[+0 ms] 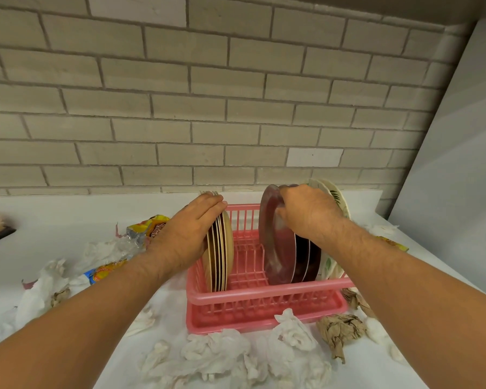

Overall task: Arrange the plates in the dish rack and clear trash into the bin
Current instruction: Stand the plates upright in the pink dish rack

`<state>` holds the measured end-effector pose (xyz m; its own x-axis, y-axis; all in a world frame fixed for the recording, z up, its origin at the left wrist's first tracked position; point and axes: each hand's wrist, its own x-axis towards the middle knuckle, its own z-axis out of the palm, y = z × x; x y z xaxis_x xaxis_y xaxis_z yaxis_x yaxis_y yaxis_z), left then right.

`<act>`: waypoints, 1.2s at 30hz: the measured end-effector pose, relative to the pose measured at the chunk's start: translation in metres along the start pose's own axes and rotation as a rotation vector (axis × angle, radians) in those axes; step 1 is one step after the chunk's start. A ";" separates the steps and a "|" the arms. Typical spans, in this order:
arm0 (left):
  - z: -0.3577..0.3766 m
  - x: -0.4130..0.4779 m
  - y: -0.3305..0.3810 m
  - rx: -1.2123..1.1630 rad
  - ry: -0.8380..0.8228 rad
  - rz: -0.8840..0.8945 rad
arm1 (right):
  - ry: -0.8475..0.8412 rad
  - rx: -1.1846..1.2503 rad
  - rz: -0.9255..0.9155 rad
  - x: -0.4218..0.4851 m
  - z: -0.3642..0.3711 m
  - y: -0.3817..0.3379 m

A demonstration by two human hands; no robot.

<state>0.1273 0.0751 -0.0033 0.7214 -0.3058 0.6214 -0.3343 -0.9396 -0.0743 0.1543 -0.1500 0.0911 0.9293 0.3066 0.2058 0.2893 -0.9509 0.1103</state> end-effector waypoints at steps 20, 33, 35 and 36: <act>-0.012 0.000 0.003 -0.017 -0.012 0.045 | -0.024 0.474 -0.211 -0.014 0.014 -0.043; -0.013 -0.001 -0.001 -0.065 -0.009 0.039 | -0.083 0.655 -0.235 -0.024 0.039 -0.065; -0.015 -0.002 -0.003 -0.063 -0.021 0.032 | -0.103 0.684 -0.227 -0.026 0.042 -0.064; -0.016 -0.002 -0.004 -0.060 -0.028 0.030 | -0.108 0.696 -0.222 -0.027 0.042 -0.064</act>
<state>0.1177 0.0815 0.0079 0.7273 -0.3385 0.5971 -0.3912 -0.9192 -0.0447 0.1209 -0.0995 0.0376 0.8388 0.5234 0.1497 0.5188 -0.6852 -0.5112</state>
